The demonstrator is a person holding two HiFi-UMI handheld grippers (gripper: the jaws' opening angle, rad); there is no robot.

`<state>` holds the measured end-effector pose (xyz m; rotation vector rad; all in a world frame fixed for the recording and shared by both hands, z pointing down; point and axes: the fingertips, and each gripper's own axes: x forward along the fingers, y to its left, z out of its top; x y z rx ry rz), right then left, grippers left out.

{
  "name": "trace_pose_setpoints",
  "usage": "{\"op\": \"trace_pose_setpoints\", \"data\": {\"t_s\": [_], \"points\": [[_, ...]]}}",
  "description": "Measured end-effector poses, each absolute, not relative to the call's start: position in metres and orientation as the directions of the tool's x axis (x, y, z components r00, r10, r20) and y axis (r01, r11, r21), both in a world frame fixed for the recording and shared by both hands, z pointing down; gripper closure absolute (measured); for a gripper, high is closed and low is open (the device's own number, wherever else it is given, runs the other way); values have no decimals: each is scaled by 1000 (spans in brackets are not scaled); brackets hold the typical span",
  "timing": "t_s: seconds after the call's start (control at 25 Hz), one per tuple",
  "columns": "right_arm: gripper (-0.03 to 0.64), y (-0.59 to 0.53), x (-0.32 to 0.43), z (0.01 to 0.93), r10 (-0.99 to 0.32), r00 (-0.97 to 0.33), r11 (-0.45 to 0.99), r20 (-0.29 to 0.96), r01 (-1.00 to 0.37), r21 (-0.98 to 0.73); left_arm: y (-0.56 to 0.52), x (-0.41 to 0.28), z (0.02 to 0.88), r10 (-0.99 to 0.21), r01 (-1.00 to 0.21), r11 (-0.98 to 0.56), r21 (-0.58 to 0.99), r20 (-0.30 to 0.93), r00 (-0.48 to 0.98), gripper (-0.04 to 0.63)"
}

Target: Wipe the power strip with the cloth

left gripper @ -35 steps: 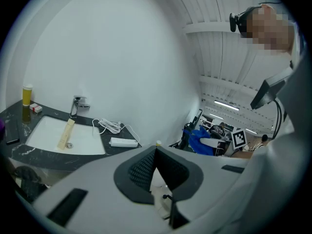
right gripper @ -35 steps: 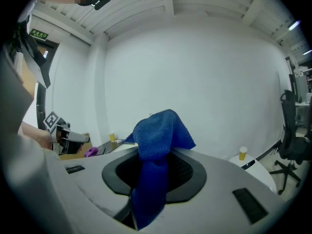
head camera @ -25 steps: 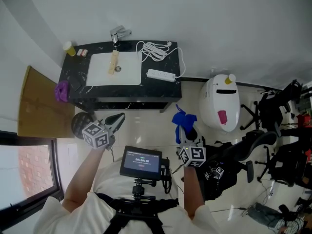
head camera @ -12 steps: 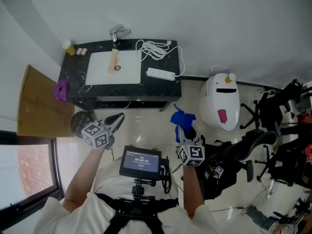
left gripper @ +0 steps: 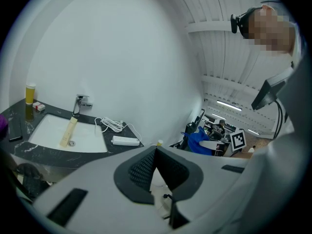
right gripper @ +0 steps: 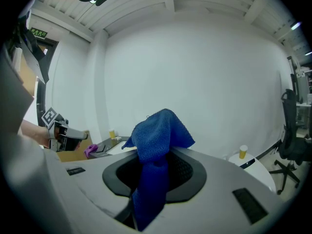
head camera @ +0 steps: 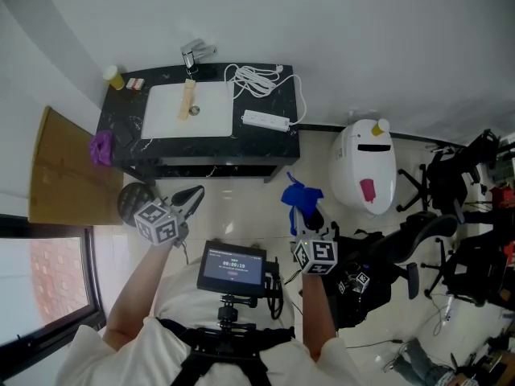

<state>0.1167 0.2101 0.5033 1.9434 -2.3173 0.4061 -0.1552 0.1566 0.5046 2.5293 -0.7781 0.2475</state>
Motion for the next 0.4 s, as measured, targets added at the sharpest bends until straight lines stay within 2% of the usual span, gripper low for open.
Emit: {"op": "trace_pose_setpoints", "data": {"t_s": [0.4], "points": [[517, 208, 117, 505, -953, -185, 154, 241, -978, -139, 154, -155, 506, -484, -570, -722, 392, 302, 821, 589]]}}
